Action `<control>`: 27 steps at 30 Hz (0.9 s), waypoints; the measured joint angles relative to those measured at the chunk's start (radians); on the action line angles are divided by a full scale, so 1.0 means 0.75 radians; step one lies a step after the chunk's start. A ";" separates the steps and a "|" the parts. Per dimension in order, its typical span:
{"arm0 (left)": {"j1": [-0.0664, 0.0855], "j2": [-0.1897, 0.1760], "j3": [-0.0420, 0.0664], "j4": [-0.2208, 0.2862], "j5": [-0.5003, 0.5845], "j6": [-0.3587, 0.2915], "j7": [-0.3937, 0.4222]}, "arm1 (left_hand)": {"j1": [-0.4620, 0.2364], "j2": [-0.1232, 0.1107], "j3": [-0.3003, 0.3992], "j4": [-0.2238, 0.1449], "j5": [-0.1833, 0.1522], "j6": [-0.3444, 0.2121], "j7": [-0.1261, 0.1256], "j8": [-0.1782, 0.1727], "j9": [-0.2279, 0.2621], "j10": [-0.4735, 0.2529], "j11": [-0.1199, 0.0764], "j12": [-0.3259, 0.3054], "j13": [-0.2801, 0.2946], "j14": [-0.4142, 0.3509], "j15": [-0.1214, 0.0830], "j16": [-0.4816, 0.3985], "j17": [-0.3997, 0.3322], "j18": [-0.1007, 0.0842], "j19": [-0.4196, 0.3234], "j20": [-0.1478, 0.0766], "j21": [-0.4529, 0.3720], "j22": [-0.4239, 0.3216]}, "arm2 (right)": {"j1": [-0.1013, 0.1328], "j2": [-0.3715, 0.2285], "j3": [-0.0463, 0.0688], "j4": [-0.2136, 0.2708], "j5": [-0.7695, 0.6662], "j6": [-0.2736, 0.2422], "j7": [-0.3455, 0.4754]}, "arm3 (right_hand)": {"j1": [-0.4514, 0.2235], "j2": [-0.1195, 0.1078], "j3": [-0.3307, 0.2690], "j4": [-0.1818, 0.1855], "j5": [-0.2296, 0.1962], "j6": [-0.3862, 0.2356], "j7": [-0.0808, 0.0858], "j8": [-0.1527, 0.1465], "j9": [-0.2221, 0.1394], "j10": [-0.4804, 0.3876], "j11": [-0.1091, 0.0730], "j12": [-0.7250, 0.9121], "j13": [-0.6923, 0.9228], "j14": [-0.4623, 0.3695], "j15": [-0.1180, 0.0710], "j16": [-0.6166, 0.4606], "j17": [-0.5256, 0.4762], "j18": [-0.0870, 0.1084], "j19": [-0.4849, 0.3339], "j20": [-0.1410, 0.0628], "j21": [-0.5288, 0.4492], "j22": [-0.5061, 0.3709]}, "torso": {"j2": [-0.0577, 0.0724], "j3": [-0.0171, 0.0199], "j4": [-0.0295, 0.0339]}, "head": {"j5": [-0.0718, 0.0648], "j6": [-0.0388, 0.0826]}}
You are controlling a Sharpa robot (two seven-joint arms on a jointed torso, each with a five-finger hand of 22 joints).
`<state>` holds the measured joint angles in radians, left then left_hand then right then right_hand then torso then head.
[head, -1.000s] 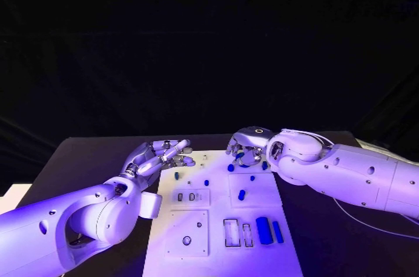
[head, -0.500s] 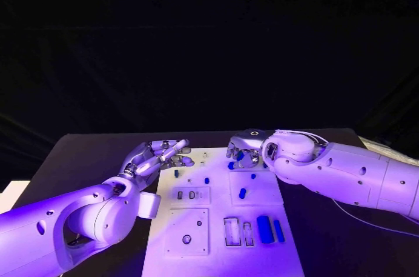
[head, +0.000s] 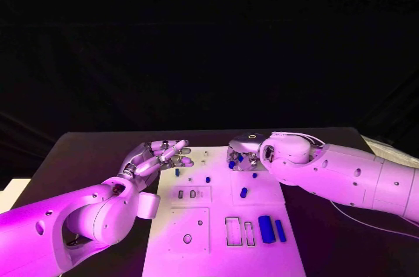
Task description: Assemble the parts on the task board
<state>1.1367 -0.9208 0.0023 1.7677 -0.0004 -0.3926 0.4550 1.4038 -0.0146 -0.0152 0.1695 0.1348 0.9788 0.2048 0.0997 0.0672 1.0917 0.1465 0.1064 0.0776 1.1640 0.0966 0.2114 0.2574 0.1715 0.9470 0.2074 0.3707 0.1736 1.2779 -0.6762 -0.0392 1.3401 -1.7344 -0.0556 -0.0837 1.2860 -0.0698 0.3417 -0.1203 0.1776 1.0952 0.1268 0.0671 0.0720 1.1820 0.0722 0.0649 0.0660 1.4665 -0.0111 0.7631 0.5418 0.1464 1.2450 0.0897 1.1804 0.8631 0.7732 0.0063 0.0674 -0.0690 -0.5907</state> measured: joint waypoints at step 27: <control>0.000 -0.013 0.000 -0.005 0.000 0.004 -0.024 | 0.005 0.005 -0.003 -0.011 0.000 0.000 0.010 -0.010 -0.001 -0.005 0.005 -0.014 0.000 0.000 0.000 -0.008 0.012 0.000 0.005 0.005 0.000 0.001 | 0.004 0.027 0.007 0.029 0.016 -0.260 -0.037 | 0.024 0.068 0.086 0.052 -0.100 0.077 -0.005 0.023 0.004 0.122 -0.030 0.003 0.008 0.003 -0.021 0.328 0.319 -0.056 0.102 -0.017 0.205 0.300 | 0.014 -0.0027 0.0104 | -0.001 0.016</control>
<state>1.1369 -0.9301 0.0024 1.7640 -0.0001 -0.3892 0.4372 1.4079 -0.0106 -0.0176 0.1609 0.1348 0.9787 0.2121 0.0919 0.0665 1.0881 0.1500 0.0963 0.0774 1.1639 0.0966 0.2053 0.2661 0.1715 0.9505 0.2110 0.3707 0.1745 1.2807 -0.6562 -0.0343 1.3618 -1.7227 -0.2503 -0.1116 1.3040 -0.0191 0.4062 -0.0812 0.1025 1.1528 0.1228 0.0842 0.0752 1.2735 0.0494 0.0672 0.0717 1.4684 -0.0270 1.0091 0.7812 0.1040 1.3218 0.0770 1.3345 1.0883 0.7838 0.0043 0.0752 -0.0699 -0.5787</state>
